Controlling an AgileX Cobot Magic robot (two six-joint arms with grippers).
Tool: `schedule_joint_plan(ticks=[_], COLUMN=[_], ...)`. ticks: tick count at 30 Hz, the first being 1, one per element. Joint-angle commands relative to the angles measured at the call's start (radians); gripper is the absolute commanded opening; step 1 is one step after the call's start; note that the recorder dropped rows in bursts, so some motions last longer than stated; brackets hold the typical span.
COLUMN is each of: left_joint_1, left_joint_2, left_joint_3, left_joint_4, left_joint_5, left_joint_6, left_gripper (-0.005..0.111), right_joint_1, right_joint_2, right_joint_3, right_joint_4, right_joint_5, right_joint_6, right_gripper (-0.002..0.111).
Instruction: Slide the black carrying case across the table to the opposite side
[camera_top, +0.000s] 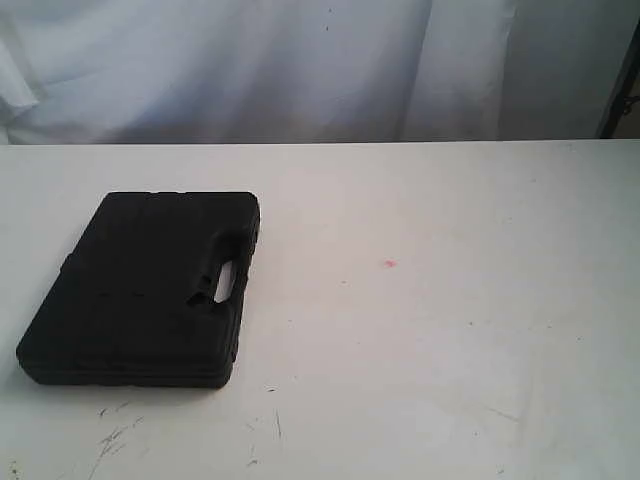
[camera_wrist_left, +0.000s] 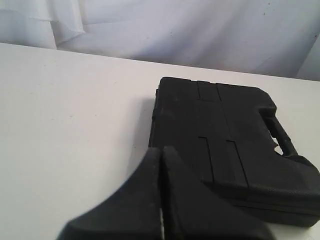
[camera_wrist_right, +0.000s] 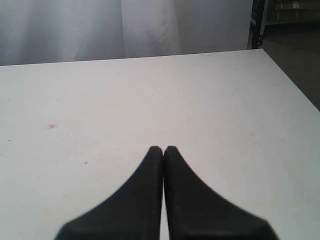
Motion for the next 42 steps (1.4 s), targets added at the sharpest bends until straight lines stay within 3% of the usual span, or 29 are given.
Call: schedule_joint_plan(ticks=[1,5,11,15,22,26,32,37,42], left_joint_1=[0.002,0.002,0.002,0.002,0.002,0.002,0.002,0.002,0.002], left_joint_2=[-0.004,-0.004,-0.004,-0.004,-0.004,-0.004,0.080,0.296,0.577], left_joint_3=[0.005,0.005,0.005,0.005,0.005,0.005,-0.096,-0.325,-0.598], left_joint_4=[0.001,0.053,0.053,0.053,0.053,-0.032,-0.058,-0.058,-0.058], left_joint_5=[-0.006,-0.031,-0.311,-0.418,-0.468,-0.478,-0.346,-0.226,0.006], left_joint_6=[0.002,0.008,0.006,0.006,0.006,-0.057,-0.057,-0.057,-0.055], left_gripper=[0.000,0.000,0.000,0.000,0.000,0.000,0.000,0.000,0.000], right_joint_1=[-0.006,-0.006,-0.006,-0.006,-0.006,-0.006,-0.006,-0.006,-0.006], right_joint_2=[-0.005,-0.005,-0.005,-0.005,-0.005,-0.005,-0.005,-0.005,-0.005], right_joint_3=[0.004,0.004,0.004,0.004,0.004,0.004,0.004,0.004,0.004], right_joint_4=[0.005,0.005,0.005,0.005,0.005,0.005,0.005,0.005,0.005], right_joint_5=[-0.001,-0.001,-0.001,-0.001,-0.001,-0.001,-0.001,-0.001,-0.001], right_joint_6=[-0.002,-0.002,-0.002,-0.002,-0.002,-0.002,-0.002,-0.002,-0.002], right_gripper=[0.000,0.000,0.000,0.000,0.000,0.000,0.000,0.000,0.000])
